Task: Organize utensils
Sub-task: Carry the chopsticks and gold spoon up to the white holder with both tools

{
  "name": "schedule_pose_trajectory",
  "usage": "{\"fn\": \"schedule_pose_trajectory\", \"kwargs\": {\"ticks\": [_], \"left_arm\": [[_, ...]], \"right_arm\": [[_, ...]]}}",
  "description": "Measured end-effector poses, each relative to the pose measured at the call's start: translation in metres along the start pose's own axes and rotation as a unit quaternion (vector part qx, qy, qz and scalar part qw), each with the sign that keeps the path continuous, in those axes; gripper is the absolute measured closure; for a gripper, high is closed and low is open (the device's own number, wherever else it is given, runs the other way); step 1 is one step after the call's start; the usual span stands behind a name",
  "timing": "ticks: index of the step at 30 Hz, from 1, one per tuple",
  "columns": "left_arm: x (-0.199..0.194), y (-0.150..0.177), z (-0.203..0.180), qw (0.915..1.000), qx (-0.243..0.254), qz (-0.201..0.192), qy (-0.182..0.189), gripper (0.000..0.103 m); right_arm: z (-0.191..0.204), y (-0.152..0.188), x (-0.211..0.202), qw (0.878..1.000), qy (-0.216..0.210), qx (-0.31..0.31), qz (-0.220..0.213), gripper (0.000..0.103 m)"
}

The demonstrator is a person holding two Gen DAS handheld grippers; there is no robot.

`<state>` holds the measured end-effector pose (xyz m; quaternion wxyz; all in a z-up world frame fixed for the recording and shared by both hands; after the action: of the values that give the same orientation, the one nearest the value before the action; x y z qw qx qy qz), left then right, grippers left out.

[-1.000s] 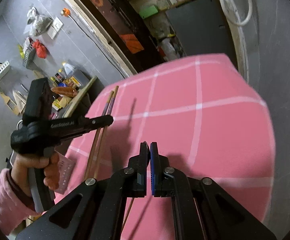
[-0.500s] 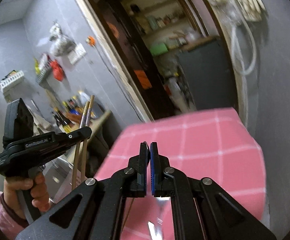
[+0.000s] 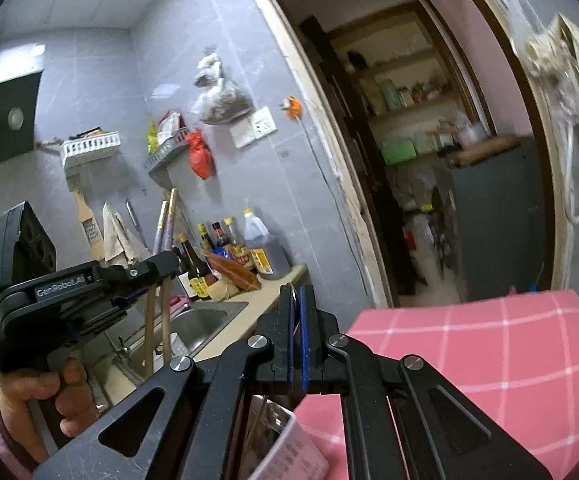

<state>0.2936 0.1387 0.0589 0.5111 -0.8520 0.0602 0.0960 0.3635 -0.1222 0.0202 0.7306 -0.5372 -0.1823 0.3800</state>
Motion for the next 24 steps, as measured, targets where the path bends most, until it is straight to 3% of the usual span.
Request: {"fn": "schedule_pose_trajectory", "kwargs": {"ticks": [6,11,19,24], "left_arm": [[0.004,0.014,0.017,0.9995,0.007,-0.03,0.003,0.096],[0.009,0.026,0.022,0.9986,0.034,-0.039,0.015,0.096],[-0.001,0.052,0.024,0.9962,0.074,-0.021,0.039,0.096],[-0.015,0.049,0.024,0.9947,0.086,-0.033,0.046,0.095]], "right_arm": [[0.024,0.018,-0.001,0.998,0.038,-0.049,-0.026,0.1],[0.029,0.032,0.003,0.996,0.057,-0.07,-0.019,0.1],[0.032,0.052,-0.001,0.997,0.044,-0.058,0.007,0.1],[0.034,0.057,-0.008,0.997,0.043,-0.056,0.012,0.099]]}}
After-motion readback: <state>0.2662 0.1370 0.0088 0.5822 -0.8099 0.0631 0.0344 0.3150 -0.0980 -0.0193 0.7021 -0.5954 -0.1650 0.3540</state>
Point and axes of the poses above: each gripper's, at about its wrist camera, not at the fingertips, and x roughly the way its jaws point, z to its left, y to its underside, the point moved 3 cm from there along x, roughly the way its jaws point, and after that the axes turned 3 degrees about -z, right-handed, at the moved point
